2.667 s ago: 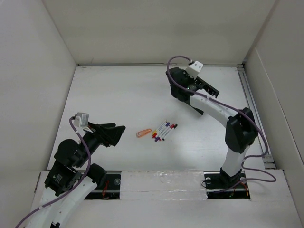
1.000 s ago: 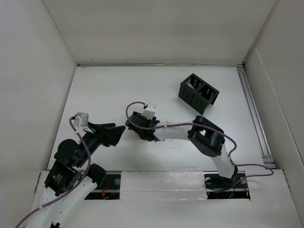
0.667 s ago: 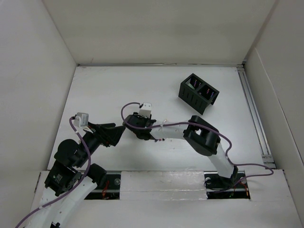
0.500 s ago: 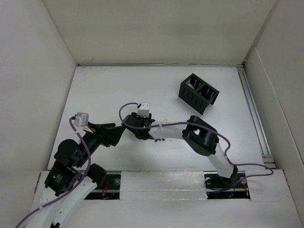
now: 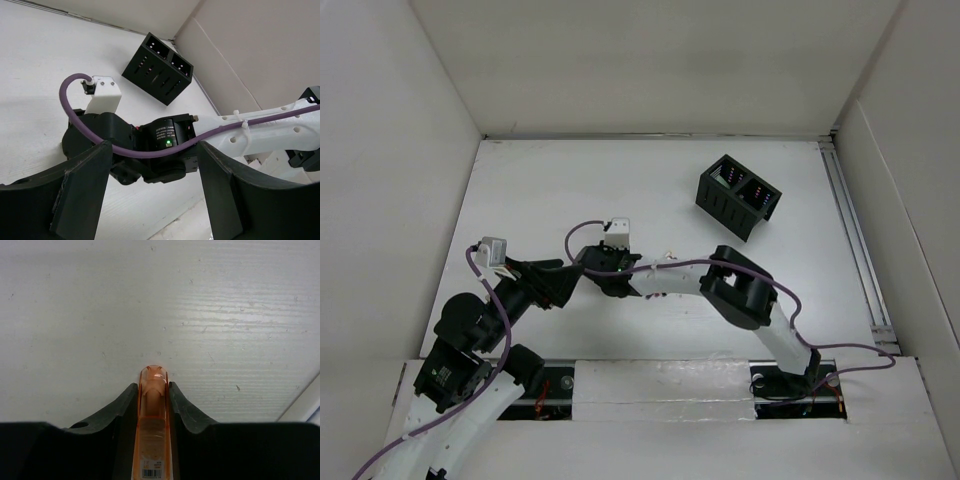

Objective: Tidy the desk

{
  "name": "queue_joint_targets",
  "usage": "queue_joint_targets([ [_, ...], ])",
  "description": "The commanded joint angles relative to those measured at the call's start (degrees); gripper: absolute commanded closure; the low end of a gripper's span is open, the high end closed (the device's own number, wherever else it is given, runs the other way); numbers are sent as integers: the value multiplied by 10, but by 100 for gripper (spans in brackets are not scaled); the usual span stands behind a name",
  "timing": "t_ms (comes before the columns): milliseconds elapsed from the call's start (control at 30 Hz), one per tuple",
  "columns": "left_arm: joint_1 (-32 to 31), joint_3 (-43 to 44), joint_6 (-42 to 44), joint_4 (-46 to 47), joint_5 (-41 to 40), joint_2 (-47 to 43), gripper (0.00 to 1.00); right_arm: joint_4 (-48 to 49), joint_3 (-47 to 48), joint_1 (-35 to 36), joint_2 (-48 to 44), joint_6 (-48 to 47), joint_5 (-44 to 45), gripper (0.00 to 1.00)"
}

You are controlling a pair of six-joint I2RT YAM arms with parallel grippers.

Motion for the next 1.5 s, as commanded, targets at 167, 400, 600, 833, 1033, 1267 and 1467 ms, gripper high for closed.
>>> queue_joint_targets([
  [167, -3, -3, 0, 25, 2, -1, 35, 88, -110, -44, -160, 21, -98, 86],
  [400, -3, -4, 1, 27, 4, -5, 35, 151, -181, -161, -298, 8, -156, 86],
  [600, -3, -3, 2, 28, 9, -2, 35, 117, -131, -298, -324, -17, -140, 86],
  [833, -3, -4, 3, 29, 10, -2, 35, 89, -34, -389, -252, -19, -70, 85],
  [1033, -3, -4, 3, 28, 10, 3, 35, 16, 71, -416, -156, -31, 34, 83],
  [1267, -3, -5, 4, 30, 10, 8, 35, 9, 67, -428, -140, -43, 85, 81],
  [1467, -3, -5, 3, 29, 10, 11, 35, 9, 37, -434, -151, -21, 78, 79],
])
